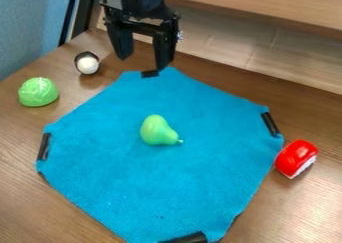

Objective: Fold the cloth from bottom right to top left to cover the green figure

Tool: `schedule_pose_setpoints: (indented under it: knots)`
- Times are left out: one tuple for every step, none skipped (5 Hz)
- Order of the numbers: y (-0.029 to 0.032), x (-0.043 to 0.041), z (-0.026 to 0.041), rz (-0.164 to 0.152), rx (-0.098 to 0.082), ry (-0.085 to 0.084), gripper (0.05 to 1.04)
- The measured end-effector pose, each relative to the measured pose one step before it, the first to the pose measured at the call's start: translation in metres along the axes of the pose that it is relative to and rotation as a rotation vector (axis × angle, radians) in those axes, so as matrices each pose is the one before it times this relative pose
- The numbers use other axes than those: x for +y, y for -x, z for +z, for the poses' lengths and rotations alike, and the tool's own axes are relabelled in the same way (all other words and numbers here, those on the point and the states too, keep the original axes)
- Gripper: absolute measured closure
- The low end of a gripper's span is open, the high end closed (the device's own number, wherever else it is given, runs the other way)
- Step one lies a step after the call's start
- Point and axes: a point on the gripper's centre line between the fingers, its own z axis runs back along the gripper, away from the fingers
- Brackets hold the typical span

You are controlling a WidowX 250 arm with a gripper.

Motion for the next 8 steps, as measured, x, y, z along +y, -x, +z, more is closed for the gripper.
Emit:
schedule_pose_setpoints:
  knots:
    - [0.00308, -0.00108, -0.01087, 0.0016, 0.0362, 0.0079, 0.083]
    - [0.00515, -0.02382, -0.01537, -0.0767, 0.0331, 0.0351, 0.083]
    - [0.00207, -0.01798, -0.00772, -0.0993, 0.0027, 0.0074, 0.083]
    - [0.00914, -0.02102, -0.01327, -0.1399, 0.0126, 0.0065, 0.083]
    - [0.01364, -0.01926, -0.00919, -0.1637, 0.0042, -0.0275, 0.083]
    - [0.0127, -0.021, -0.01671, -0.1009, 0.0358, 0.0054, 0.083]
    - [0.01042, -0.01841, -0.00687, -0.0672, -0.0054, 0.0171, 0.083]
    - [0.01073, -0.02401, -0.00479, -0.0898, -0.0122, 0.0163, 0.083]
